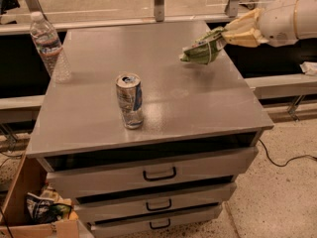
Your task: Move green jalapeno chip bag near redbull can
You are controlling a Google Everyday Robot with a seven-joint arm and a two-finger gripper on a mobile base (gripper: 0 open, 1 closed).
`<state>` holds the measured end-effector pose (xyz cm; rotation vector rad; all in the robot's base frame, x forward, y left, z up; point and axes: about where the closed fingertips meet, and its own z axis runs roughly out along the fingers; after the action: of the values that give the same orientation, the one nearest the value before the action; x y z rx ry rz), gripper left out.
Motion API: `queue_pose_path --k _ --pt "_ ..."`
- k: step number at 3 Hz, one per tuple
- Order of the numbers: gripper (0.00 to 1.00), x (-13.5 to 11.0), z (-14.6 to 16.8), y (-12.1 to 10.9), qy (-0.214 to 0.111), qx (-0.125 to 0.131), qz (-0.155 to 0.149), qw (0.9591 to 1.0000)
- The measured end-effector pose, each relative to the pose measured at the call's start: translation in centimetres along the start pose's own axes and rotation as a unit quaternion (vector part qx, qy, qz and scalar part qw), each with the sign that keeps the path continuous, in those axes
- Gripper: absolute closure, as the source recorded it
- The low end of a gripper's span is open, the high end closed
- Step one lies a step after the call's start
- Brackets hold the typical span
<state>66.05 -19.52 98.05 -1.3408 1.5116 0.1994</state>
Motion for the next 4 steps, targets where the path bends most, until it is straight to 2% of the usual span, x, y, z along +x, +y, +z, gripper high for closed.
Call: queue_pose_path --k 1,3,4 --pt "1.0 0.7 -1.3 3.9 -0.011 -0.056 0.008 0.9983" --pt "1.0 1.0 -0.2 9.9 -0.047 -0.148 0.025 0.9876" --pt "1.0 0.4 0.1 11.9 -0.058 -0.179 0.026 0.9819"
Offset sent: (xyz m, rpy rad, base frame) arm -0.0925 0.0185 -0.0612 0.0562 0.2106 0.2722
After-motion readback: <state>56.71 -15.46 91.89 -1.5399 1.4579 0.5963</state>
